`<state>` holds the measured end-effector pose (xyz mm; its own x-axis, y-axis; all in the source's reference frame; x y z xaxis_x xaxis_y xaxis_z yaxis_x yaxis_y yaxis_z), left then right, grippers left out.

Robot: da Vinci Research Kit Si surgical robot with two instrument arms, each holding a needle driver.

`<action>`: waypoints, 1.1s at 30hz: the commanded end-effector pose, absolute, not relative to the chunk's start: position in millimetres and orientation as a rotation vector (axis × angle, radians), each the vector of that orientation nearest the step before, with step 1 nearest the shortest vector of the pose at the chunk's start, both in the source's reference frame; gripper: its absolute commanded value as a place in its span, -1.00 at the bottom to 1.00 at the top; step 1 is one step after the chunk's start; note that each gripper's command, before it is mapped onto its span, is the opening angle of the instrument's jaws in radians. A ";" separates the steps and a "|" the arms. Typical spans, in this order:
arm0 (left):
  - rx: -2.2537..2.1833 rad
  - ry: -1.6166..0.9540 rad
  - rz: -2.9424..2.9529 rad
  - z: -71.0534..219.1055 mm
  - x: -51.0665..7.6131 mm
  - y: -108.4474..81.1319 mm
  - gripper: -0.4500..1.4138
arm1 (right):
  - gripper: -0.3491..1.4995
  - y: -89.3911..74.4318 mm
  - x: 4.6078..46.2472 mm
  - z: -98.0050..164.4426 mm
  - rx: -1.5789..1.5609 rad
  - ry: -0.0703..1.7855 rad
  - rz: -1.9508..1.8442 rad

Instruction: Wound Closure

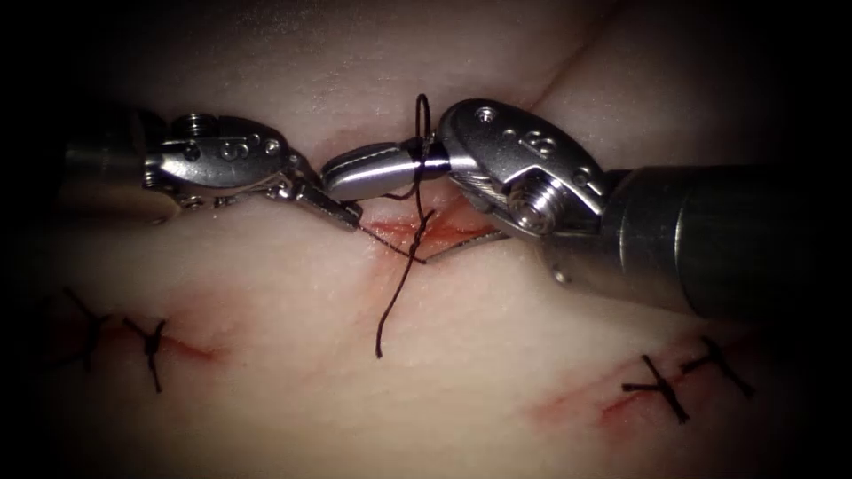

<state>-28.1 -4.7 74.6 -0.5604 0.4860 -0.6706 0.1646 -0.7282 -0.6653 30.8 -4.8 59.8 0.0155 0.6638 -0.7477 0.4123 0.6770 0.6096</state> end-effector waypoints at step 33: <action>-1.395 -1.454 2.383 68.9 -26.7 -8.4 -1.00 | -1.00 -7.8 33.4 63.2 0.976 1.013 -0.360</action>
<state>-26.2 -8.0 68.0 -0.6003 0.4320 -0.6731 0.4016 -0.5649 -0.7208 32.6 -7.3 62.7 0.5208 0.1543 -0.8396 0.6605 0.5503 0.5108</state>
